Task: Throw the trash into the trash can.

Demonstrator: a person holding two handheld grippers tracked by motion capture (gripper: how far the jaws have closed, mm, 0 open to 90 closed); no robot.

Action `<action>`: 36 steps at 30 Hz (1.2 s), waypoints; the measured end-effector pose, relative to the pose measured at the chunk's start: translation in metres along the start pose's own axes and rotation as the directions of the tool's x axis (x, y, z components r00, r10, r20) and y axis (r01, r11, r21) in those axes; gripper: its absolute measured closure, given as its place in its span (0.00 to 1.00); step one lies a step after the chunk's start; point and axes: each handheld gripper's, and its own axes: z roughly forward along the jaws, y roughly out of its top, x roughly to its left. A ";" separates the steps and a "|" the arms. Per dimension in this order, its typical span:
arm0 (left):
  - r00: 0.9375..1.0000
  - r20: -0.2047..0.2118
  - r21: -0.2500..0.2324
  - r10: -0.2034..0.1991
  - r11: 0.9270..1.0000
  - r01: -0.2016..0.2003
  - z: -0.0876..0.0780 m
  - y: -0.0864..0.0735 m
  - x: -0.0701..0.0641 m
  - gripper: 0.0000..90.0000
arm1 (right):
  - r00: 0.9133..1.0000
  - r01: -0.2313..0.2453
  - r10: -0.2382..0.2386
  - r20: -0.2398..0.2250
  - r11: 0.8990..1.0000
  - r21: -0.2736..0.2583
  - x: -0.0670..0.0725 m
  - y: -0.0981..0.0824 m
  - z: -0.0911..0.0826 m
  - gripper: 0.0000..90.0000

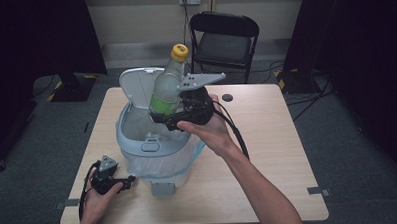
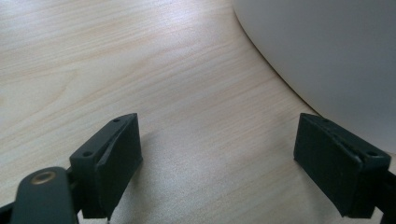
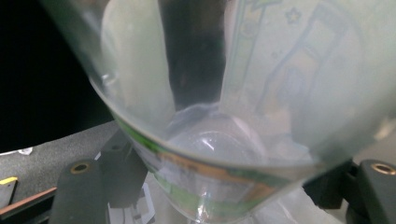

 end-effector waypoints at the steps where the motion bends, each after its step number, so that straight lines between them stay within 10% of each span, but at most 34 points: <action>1: 1.000 0.000 0.000 0.001 1.000 -0.001 0.000 0.000 0.000 0.16 | 1.000 0.002 -0.002 0.002 1.000 -0.005 0.000 0.001 0.000 0.29; 36: 1.000 0.000 0.001 0.001 1.000 -0.001 0.000 0.000 0.000 0.16 | 0.999 -0.031 0.032 0.015 0.998 -0.055 -0.021 -0.026 -0.026 0.46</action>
